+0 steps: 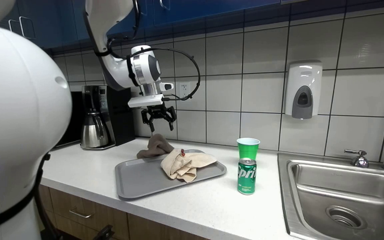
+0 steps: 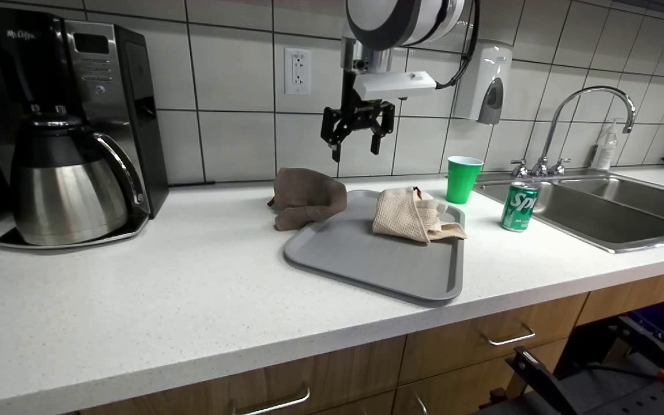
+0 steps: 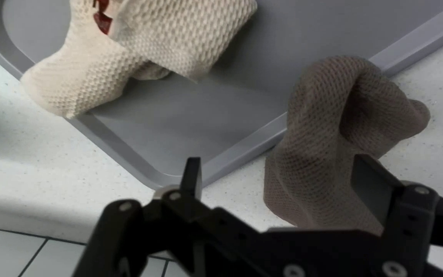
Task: Put the white and brown towels on the tray
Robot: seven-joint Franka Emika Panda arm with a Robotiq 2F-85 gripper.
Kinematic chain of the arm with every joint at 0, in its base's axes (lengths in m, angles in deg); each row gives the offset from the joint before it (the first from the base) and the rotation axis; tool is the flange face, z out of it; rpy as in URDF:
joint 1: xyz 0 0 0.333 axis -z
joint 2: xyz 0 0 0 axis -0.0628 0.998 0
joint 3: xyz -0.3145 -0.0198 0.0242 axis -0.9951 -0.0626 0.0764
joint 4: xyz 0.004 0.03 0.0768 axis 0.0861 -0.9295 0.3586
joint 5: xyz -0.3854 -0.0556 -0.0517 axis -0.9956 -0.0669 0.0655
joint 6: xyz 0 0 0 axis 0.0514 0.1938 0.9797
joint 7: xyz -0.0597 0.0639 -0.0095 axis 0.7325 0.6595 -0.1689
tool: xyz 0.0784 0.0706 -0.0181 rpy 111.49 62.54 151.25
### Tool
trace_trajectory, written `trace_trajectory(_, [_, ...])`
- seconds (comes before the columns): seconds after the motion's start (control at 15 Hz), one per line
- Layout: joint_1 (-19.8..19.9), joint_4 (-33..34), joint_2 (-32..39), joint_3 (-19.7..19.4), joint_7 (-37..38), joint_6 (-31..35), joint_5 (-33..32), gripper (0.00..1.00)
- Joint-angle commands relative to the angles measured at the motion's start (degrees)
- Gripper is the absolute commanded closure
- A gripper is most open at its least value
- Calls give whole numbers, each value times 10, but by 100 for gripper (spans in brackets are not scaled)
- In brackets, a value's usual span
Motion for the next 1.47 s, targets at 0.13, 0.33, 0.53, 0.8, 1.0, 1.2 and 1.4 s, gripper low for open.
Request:
trace_trajectory(0.13, [-27,94,86,-7,-14,-25,0,0])
trace_trajectory(0.33, [-38,139,131,-11,-20,-32,2,0])
trace_trajectory(0.53, [-47,183,175,-15,-30,-41,4,0])
trace_trajectory(0.8, [-49,235,232,-17,-49,-48,14,0])
trace_trajectory(1.0, [-50,268,266,-18,-59,-58,17,0])
trace_trajectory(1.2, [-48,294,288,-17,-67,-67,22,0])
trace_trajectory(1.4, [-48,305,295,-17,-78,-73,25,6])
